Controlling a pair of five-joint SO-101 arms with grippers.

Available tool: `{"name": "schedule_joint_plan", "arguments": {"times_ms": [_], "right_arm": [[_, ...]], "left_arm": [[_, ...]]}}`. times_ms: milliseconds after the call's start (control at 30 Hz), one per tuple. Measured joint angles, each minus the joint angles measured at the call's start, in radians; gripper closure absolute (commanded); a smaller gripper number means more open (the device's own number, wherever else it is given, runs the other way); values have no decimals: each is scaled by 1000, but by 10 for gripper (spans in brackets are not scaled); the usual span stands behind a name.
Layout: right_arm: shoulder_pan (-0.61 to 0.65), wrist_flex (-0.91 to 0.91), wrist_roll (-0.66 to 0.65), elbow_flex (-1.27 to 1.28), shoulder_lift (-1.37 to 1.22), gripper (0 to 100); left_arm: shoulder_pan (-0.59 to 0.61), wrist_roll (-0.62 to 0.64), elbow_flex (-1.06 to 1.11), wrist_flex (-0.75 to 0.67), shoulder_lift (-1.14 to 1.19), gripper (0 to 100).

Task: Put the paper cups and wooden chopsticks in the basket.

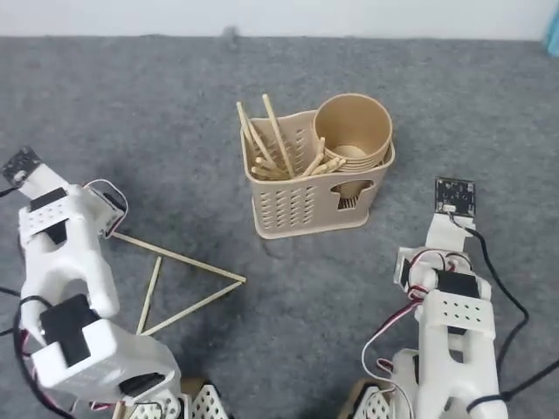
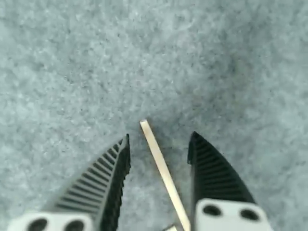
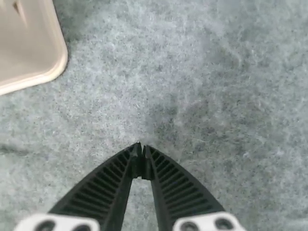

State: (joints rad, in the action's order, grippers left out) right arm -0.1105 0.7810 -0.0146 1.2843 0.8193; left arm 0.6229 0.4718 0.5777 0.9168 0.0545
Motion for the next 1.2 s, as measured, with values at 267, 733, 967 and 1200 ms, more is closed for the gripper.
{"name": "schedule_joint_plan", "arguments": {"times_ms": [267, 733, 967, 1200], "right_arm": [[3, 0, 0, 0, 0, 991], [2, 0, 0, 0, 0, 991], [3, 0, 0, 0, 0, 991], [3, 0, 0, 0, 0, 991]], "left_arm": [[-3, 0, 0, 0, 26, 892], [-8, 0, -114, 2, 176, 959], [-37, -3, -126, 61, 178, 988], [-68, -5, -141, 121, 143, 988]]}}
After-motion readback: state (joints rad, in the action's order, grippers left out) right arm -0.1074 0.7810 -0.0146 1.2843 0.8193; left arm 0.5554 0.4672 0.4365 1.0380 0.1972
